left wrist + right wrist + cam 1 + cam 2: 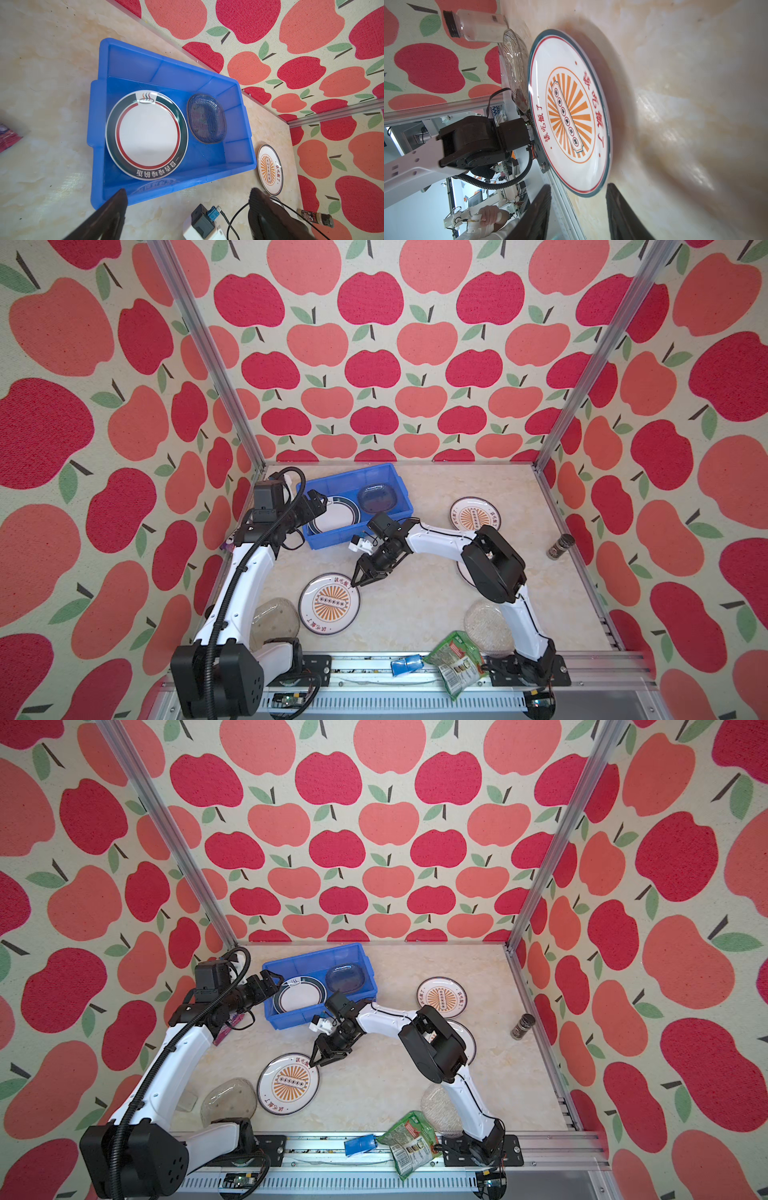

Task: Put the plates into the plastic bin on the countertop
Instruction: 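Lower the right gripper to the orange sunburst plate nearer the robot, then grasp the edge of the sunburst plate with the right gripper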

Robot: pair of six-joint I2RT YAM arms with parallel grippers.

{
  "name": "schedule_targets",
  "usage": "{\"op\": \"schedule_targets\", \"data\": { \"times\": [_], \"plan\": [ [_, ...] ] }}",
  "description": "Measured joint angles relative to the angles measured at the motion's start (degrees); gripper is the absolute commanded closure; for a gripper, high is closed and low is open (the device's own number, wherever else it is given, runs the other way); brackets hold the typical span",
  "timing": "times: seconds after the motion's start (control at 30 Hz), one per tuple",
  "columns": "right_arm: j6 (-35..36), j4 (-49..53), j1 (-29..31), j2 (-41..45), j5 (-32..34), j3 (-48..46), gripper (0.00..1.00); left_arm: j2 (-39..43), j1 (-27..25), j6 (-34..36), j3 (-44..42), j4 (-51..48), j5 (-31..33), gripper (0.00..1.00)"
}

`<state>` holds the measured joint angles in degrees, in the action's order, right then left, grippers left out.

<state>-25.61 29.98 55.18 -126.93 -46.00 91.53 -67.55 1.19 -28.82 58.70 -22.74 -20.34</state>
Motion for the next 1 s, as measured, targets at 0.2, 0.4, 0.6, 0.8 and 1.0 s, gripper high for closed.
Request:
{"op": "schedule_targets", "data": {
  "times": [0.2,0.4,0.6,0.8,1.0],
  "plan": [
    [1.7,3.1,0.0,-0.3,0.9,0.3,0.54,2.8,0.0,0.0,-3.2,0.9,0.4,0.06],
    [2.2,3.5,0.0,-2.9,0.3,1.9,0.56,3.0,0.0,0.0,-3.4,2.0,0.4,0.06],
    [1.9,2.1,0.2,-3.8,-0.7,1.9,0.60,3.0,0.0,0.3,-3.5,2.0,0.4,0.06],
    [0.8,-0.6,0.9,-4.9,-2.3,2.2,0.61,3.0,0.0,1.0,-3.5,1.9,0.4,0.06],
    [-0.1,-2.4,1.1,-5.8,-3.1,2.7,0.63,3.0,0.1,1.7,-3.5,1.3,0.4,0.06]
  ]
}}
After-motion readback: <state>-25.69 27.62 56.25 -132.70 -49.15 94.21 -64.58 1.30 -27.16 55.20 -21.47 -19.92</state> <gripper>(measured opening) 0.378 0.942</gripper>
